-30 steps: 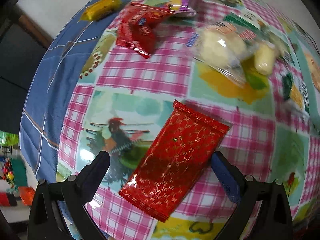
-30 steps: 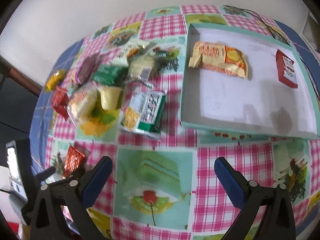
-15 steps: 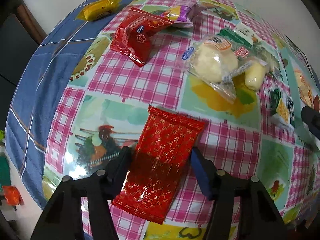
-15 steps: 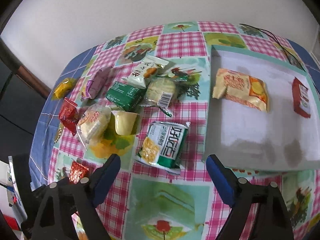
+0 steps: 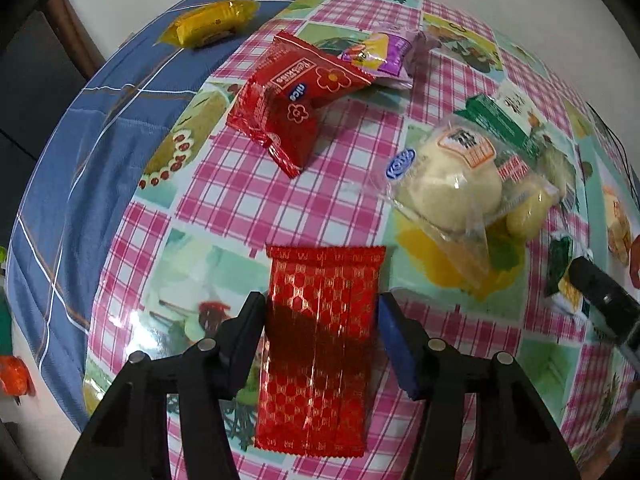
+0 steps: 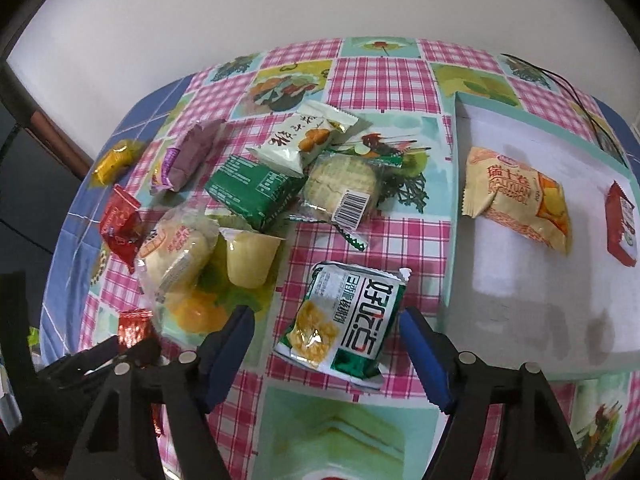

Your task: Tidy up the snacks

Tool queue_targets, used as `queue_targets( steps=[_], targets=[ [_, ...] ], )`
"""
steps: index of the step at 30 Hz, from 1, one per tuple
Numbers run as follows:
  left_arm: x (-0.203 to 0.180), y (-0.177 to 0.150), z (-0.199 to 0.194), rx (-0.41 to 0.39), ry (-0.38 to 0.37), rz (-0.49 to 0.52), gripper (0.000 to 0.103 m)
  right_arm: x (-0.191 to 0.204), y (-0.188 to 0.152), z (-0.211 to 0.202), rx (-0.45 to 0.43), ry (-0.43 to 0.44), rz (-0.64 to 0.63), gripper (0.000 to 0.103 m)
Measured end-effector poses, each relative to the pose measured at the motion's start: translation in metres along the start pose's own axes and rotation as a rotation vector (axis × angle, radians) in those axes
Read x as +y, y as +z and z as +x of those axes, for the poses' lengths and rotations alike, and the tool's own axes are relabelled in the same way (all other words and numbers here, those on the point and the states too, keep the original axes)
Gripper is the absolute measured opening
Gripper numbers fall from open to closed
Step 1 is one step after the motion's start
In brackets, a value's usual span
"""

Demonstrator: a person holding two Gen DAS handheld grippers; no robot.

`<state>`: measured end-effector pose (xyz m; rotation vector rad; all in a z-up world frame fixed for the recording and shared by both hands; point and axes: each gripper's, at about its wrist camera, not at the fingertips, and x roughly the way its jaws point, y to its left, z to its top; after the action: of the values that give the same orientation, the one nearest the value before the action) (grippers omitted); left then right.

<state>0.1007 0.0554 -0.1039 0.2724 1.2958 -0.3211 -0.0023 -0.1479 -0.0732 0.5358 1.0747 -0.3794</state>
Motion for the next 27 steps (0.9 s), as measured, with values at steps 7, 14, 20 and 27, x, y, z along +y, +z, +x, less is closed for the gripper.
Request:
queue_targets(
  steps=[7,14,20,27],
  targets=[
    [-0.006,0.019,0.008,-0.012,0.004,0.000,0.059,0.002,0.004,0.018,0.033,-0.030,-0.001,0.070],
    [-0.006,0.020,0.009,-0.025,0.010,-0.014,0.055,0.002,-0.001,0.023,0.066,-0.027,-0.008,0.054],
    [-0.003,0.009,0.003,-0.029,0.021,-0.024,0.048,0.001,-0.011,0.024,0.091,-0.019,-0.024,0.054],
    [-0.003,0.001,-0.021,-0.029,-0.004,-0.071,0.046,-0.004,-0.018,0.016,0.111,0.022,-0.020,0.051]
  ],
)
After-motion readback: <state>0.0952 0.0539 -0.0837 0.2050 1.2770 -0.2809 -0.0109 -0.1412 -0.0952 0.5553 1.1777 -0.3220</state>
